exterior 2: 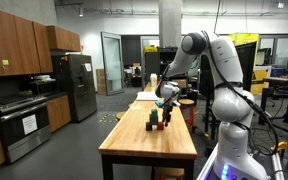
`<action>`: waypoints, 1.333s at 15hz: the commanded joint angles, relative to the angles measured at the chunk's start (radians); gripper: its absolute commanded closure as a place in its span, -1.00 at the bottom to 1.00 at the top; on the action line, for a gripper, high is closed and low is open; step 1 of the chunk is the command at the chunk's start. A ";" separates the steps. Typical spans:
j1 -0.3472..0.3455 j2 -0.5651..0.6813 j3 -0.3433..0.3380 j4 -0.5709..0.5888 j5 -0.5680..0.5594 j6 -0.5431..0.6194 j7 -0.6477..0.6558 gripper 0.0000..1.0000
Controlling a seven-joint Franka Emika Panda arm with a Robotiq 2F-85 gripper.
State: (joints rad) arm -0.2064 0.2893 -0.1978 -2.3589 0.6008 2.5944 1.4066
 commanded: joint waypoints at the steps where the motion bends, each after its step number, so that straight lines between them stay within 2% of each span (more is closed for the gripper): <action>1: -0.005 -0.010 0.010 -0.015 0.031 0.019 -0.054 -1.00; 14: 0.010 -0.005 0.036 -0.037 0.063 0.061 -0.110 -1.00; 16: 0.013 -0.002 0.037 -0.038 0.075 0.070 -0.109 -0.46; 18: 0.013 0.003 0.037 -0.035 0.086 0.075 -0.107 -0.24; 20: 0.013 0.005 0.036 -0.035 0.092 0.079 -0.107 0.10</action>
State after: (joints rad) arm -0.1959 0.2956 -0.1633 -2.3859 0.6588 2.6513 1.3208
